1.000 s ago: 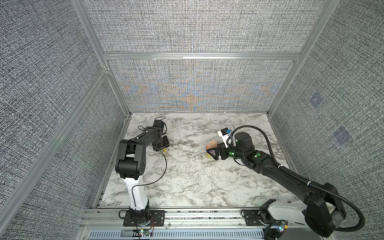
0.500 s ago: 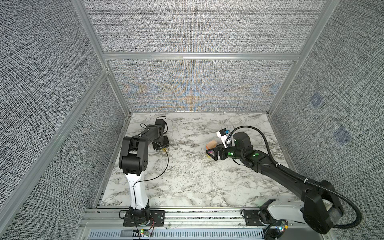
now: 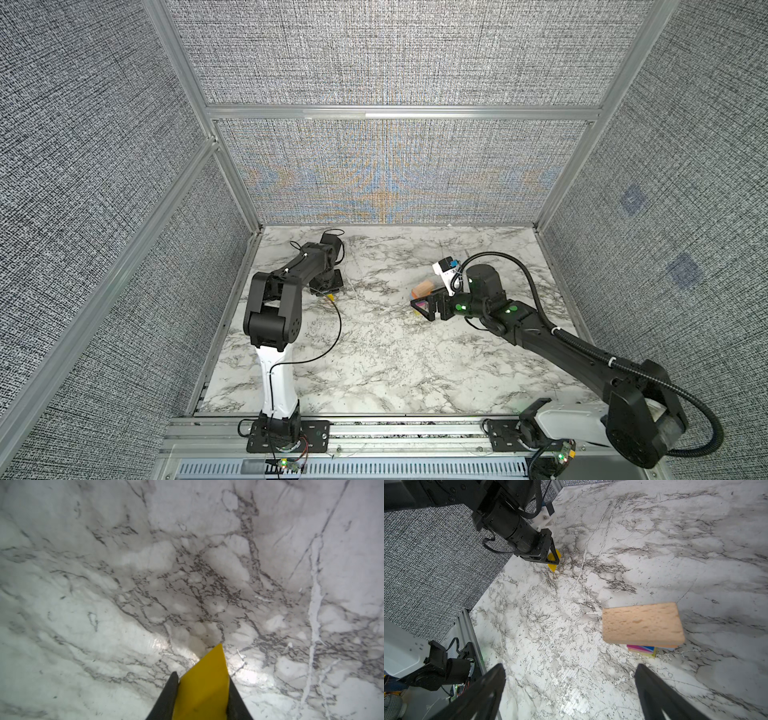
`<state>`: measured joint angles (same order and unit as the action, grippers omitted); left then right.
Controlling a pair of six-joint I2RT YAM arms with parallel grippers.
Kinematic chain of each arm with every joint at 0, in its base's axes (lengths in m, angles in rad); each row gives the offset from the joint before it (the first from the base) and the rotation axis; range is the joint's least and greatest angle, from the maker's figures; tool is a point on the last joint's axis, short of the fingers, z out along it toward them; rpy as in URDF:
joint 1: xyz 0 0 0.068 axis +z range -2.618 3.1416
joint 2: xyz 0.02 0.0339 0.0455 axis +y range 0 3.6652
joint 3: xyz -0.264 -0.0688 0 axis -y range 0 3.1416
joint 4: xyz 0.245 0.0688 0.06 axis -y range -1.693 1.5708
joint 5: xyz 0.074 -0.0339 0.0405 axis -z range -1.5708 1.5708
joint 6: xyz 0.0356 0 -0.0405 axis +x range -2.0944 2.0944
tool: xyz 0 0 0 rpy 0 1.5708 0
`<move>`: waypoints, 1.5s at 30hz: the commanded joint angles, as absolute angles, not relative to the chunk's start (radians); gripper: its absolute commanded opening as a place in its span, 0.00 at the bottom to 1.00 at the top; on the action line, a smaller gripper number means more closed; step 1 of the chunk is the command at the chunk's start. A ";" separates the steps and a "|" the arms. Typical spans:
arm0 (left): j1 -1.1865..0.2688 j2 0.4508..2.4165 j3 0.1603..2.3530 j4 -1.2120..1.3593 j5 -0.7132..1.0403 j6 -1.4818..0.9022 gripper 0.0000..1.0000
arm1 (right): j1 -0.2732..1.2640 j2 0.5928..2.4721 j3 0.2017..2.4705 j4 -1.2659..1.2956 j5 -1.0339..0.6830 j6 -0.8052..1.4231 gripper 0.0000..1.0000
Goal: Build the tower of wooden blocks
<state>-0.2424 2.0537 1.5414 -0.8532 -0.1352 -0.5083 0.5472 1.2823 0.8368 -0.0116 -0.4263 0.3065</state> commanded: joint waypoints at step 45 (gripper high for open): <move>-0.521 2.462 2.052 -1.454 -0.628 -0.541 0.58 | 0.546 1.221 0.808 0.029 -0.394 0.308 0.99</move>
<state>-0.5175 2.4573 2.0438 -1.4406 -0.6125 -0.5312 0.5453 1.2190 0.8055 0.0101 -0.3981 0.3107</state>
